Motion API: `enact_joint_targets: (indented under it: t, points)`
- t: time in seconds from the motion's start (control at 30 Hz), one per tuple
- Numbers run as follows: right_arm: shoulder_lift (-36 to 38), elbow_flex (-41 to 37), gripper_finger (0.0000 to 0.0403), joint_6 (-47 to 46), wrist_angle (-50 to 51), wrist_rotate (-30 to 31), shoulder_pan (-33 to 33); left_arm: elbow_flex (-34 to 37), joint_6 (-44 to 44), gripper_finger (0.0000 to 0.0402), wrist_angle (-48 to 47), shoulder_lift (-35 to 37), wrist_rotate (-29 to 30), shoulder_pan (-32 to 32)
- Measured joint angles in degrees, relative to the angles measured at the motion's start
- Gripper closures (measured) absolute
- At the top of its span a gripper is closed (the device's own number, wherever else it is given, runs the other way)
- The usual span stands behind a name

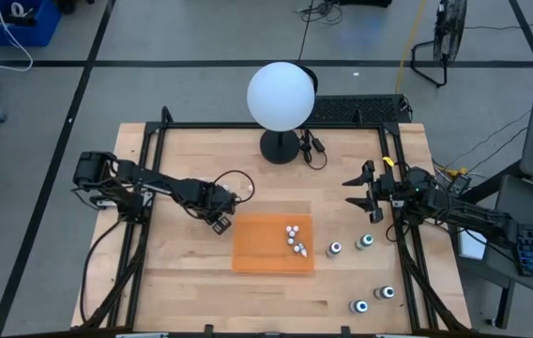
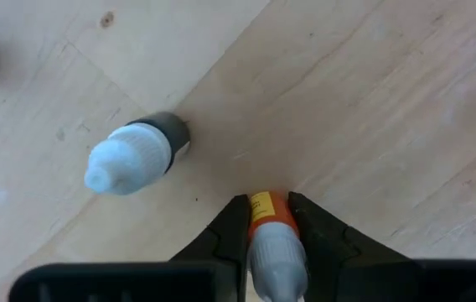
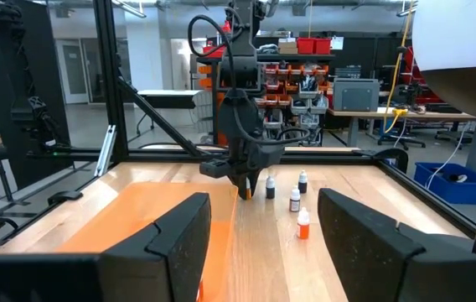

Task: Pick & Place food coloring
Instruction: Put the small orange food coloring bottle into the orange container

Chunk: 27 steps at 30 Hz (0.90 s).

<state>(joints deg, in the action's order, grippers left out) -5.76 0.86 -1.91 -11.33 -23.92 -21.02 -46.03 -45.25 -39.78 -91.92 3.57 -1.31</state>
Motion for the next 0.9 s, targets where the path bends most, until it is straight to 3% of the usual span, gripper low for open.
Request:
enact_joint_targets:
  t: [0.23, 0.5, 0.73, 0.9]
  points:
    - [0.02, 0.0, 0.0191, 0.0, -0.02, 0.0, 0.0, -8.33, 2.34, 0.0333, -8.07, -0.12, 0.31, -3.32]
    - [0.02, 0.0, 0.0193, 0.0, -0.02, 0.02, -0.01, -24.8, 1.17, 0.0333, -18.45, -0.03, 5.61, -7.68]
    - [0.01, 0.0, 0.0193, 0.0, -0.01, 0.02, 0.0, -33.98, 0.57, 0.0333, -18.63, -1.5, 9.46, -8.17]
    - [0.01, 0.01, 0.0194, -0.01, -0.02, 0.0, 0.0, -35.82, 5.81, 0.0333, -17.04, -8.22, 8.72, -8.05]
